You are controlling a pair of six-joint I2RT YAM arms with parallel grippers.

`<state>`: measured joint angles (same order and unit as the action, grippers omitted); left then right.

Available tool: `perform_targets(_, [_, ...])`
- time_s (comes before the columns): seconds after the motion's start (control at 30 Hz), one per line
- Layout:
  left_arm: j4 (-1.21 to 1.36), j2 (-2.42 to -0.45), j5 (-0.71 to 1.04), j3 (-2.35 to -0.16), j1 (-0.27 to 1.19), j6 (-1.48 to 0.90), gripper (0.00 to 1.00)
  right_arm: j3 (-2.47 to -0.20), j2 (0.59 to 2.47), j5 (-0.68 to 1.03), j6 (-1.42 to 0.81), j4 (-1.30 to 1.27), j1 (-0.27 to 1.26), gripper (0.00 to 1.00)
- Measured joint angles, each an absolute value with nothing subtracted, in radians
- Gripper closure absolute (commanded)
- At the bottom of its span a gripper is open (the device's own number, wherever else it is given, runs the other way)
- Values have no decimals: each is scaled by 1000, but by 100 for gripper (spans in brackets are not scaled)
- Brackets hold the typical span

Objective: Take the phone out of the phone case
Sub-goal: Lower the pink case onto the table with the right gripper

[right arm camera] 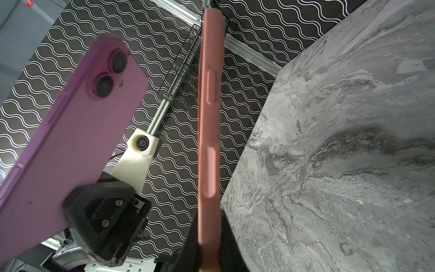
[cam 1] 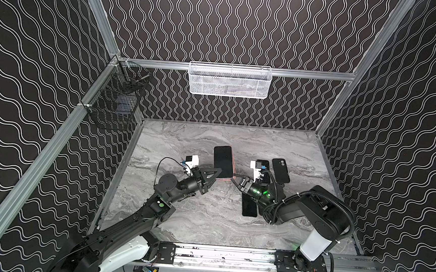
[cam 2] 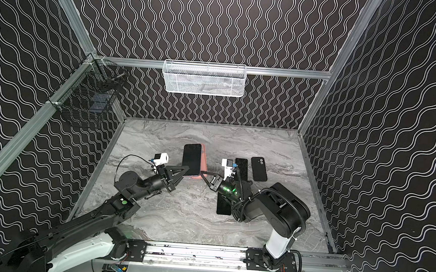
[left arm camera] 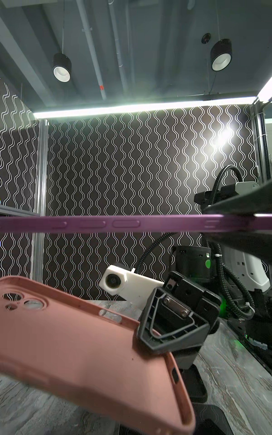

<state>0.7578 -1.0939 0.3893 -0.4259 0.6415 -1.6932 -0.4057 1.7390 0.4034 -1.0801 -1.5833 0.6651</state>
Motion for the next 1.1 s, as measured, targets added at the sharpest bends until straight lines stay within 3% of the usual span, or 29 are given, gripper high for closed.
perform_targets(0.37, [746,-1087,398,-468,643,-1627,100,-333,1642,382,-1035,-1523,620,91])
perform_targets(0.6, [691,-1091,398,-504,642,-1541,100,-277,1470,388,-983,-1375,542,91])
perform_targets(0.9, [619,-1105,412,-511,570,-1440,100,-307,1200,507,-874,-936,337,89])
perform_targets(1.1, [611,-1096,456,-471,479,-1426,100,-386,1212,514,-800,-647,307,89])
